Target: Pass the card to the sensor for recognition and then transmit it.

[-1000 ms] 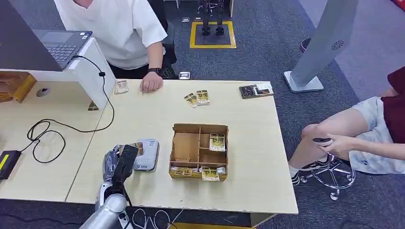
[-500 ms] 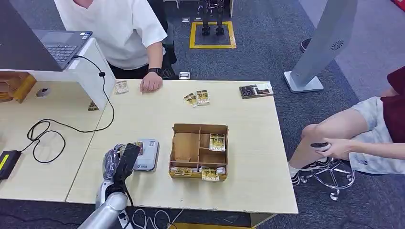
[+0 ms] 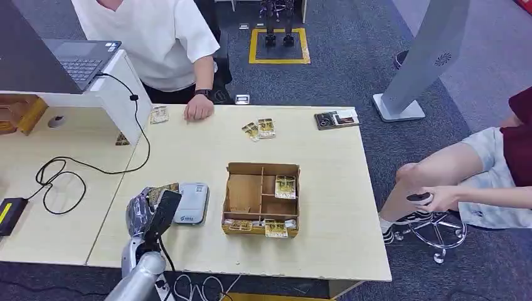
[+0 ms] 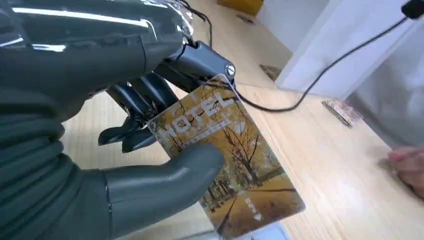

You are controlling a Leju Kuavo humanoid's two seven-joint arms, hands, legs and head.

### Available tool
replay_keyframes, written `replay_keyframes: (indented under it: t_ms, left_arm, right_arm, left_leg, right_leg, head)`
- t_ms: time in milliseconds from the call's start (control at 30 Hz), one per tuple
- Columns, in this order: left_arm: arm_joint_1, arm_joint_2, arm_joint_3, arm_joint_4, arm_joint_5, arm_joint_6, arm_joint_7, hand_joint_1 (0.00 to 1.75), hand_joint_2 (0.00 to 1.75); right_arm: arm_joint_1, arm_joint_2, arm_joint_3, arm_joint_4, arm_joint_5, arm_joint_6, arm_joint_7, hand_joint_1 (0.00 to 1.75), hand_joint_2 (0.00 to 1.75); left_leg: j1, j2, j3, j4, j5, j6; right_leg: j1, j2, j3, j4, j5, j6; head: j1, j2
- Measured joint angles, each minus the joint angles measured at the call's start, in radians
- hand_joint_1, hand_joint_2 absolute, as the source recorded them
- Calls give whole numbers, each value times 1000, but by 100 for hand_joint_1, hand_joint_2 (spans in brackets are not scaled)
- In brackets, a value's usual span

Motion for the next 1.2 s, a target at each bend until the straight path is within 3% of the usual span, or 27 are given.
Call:
replay_keyframes:
  t_ms: [400,633,833,1200]
  left_arm:
    - [2,-93,350,-11,-272,0,-84,175,175]
    - [1,-123,464,-57,-287,0,-144,175,175]
    - [2,-161,467,-128,-227,0,-179,175,175]
    - [4,-182,334,-275,-128,0,-167,175,175]
  right_arm:
    - [0,-3,7,-6,0,-3,0,0,175]
    - [-1,-4,19,-8,0,-3,0,0,175]
    - [-1,-4,23,-8,0,-1,0,0,175]
    - [-3,-4,23,-8,0,0,-1,0,175]
  left_leg:
    - [0,0,0,0,0,0]
    - [0,0,0,0,0,0]
    - [0,0,-1,0,0,0]
    - [0,0,-1,0,0,0]
  right_leg:
    - [0,0,0,0,0,0]
    - [0,0,-1,0,0,0]
    - [0,0,-1,0,0,0]
    - [0,0,-1,0,0,0]
  head:
    - [0,0]
    - [0,0]
    - [0,0]
    - [0,0]
